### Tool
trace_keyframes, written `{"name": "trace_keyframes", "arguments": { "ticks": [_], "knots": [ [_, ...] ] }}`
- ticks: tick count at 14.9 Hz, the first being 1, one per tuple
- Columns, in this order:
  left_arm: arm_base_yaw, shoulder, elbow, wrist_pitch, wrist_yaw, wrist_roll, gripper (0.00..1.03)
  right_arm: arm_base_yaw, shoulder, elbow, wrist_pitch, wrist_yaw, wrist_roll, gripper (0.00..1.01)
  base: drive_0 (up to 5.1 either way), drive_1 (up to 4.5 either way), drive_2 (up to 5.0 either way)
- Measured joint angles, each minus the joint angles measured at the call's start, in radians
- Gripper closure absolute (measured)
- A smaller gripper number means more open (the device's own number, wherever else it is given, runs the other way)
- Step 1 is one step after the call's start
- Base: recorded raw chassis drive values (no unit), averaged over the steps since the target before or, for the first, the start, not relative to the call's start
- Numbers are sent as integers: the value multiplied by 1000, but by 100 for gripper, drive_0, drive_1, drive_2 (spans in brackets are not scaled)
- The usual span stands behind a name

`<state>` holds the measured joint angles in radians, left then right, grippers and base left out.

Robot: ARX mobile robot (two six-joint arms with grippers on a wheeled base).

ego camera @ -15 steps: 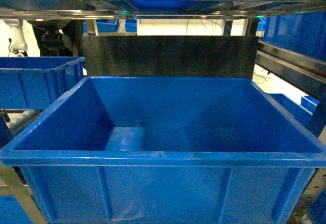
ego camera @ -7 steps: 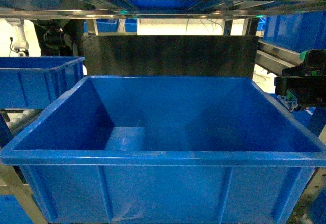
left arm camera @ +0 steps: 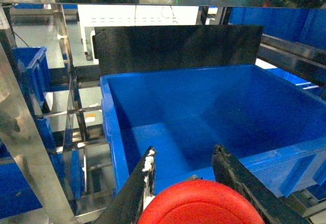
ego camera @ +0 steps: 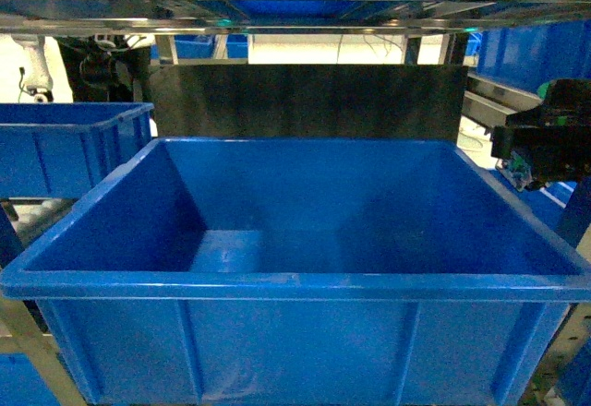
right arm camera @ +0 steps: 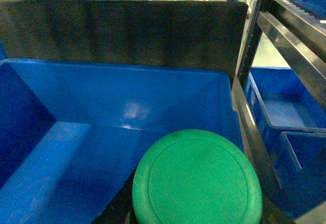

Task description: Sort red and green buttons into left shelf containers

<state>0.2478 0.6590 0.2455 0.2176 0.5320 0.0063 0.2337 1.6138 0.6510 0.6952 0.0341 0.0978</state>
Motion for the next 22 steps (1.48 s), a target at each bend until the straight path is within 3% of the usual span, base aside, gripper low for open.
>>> {"name": "trace_keyframes", "arguments": {
  "ticks": [3, 6, 9, 14, 17, 22],
  "knots": [
    [0, 0, 0, 0, 0, 0, 74, 64, 104, 72, 16, 10, 10, 76, 0, 0, 0],
    [0, 0, 0, 0, 0, 0, 74, 73, 167, 125, 30, 19, 11, 76, 0, 0, 0],
    [0, 0, 0, 0, 0, 0, 74, 52, 222, 164, 26, 6, 16, 76, 0, 0, 0],
    [0, 0, 0, 0, 0, 0, 74, -59, 341, 241, 56, -46, 42, 76, 0, 0, 0],
    [0, 0, 0, 0, 0, 0, 74, -84, 404, 293, 77, -88, 45, 76, 0, 0, 0],
    [0, 0, 0, 0, 0, 0, 74, 24, 430, 378, 26, -132, 39, 76, 0, 0, 0]
  ]
}}
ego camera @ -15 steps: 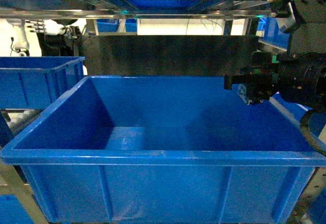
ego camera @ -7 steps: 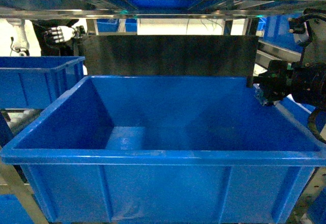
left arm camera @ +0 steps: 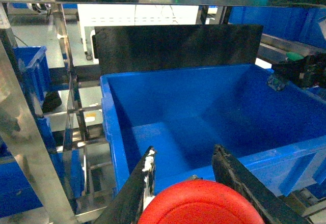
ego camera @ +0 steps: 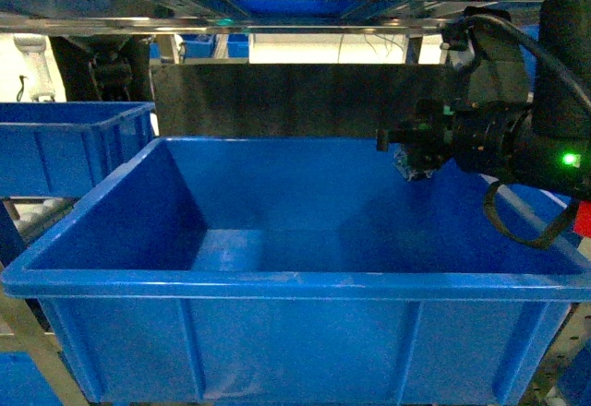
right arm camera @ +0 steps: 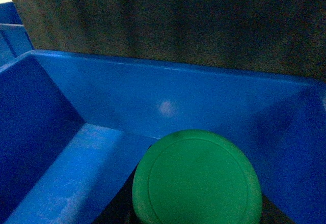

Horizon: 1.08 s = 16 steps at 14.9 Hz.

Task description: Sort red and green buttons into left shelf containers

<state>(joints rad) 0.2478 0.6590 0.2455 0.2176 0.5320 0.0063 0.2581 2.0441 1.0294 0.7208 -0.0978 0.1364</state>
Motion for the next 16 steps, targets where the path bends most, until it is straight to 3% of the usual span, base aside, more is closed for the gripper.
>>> {"name": "trace_keyframes", "arguments": {
  "ticks": [2, 3, 8, 12, 14, 16],
  "knots": [
    [0, 0, 0, 0, 0, 0, 74, 19, 27, 18, -40, 16, -6, 76, 0, 0, 0],
    [0, 0, 0, 0, 0, 0, 74, 26, 31, 19, -43, 18, -10, 68, 0, 0, 0],
    [0, 0, 0, 0, 0, 0, 74, 30, 31, 24, -39, 16, -10, 1, 0, 0, 0],
    [-16, 26, 0, 25, 0, -3, 74, 30, 31, 24, -39, 16, -10, 3, 0, 0, 0],
    [-118, 264, 10, 172, -10, -2, 74, 30, 31, 24, -39, 16, -10, 3, 0, 0, 0],
    [-188, 520, 18, 397, -87, 14, 74, 30, 31, 24, -39, 16, -10, 3, 0, 0, 0]
  ]
}}
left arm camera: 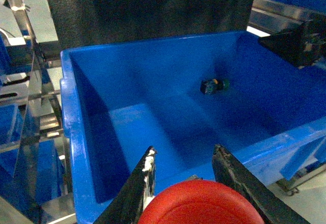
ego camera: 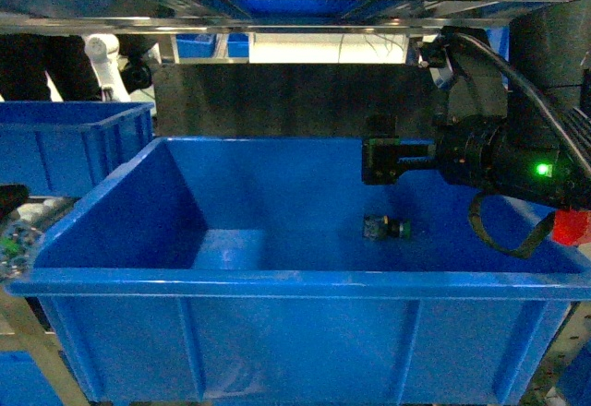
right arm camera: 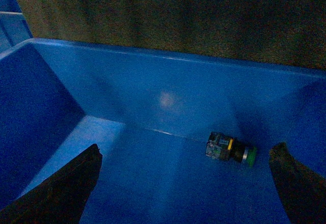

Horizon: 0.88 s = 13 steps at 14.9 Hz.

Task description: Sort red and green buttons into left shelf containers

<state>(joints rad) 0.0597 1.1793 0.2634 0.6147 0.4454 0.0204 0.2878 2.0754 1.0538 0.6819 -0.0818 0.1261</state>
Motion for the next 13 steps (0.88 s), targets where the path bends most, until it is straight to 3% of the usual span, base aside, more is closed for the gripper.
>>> {"name": "trace_keyframes", "arguments": {
  "ticks": [2, 6, 13],
  "knots": [
    [-81, 244, 45, 137, -61, 17, 74, 0, 0, 0, 0, 0, 0, 3, 0, 0, 0],
    [-217, 451, 217, 203, -137, 23, 74, 0, 0, 0, 0, 0, 0, 3, 0, 0, 0],
    [-246, 668, 437, 152, -228, 58, 74, 0, 0, 0, 0, -1, 0, 3, 0, 0, 0]
  ]
}}
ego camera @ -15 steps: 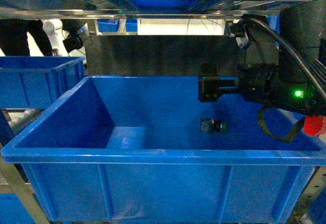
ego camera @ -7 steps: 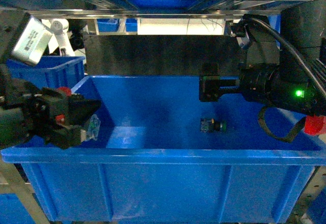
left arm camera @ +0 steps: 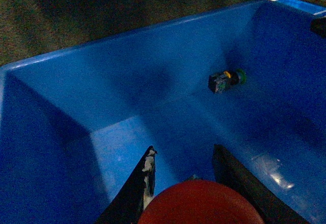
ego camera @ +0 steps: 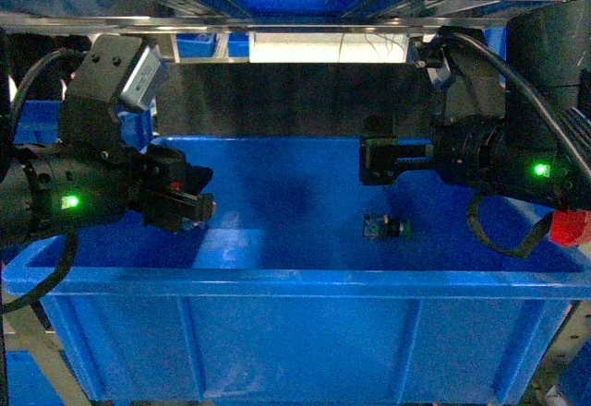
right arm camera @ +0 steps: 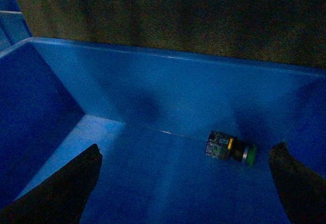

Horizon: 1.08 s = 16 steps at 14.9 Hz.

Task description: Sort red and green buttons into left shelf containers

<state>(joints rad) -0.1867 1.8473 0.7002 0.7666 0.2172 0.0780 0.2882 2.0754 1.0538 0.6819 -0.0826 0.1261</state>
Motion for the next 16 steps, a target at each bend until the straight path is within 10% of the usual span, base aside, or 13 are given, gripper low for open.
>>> {"name": "trace_keyframes", "arguments": {
  "ticks": [8, 13, 14, 16],
  "knots": [
    [19, 113, 109, -14, -42, 60, 69, 0, 0, 0, 0, 0, 0, 3, 0, 0, 0],
    [19, 114, 109, -12, -42, 62, 3, 0, 0, 0, 0, 0, 0, 3, 0, 0, 0],
    [17, 122, 105, 35, -68, 57, 7, 2, 4, -5, 43, 25, -8, 4, 0, 0, 0],
    [11, 145, -37, 419, -322, -24, 28, 0, -19, -195, 432, 293, -84, 27, 0, 0, 0]
  ]
}}
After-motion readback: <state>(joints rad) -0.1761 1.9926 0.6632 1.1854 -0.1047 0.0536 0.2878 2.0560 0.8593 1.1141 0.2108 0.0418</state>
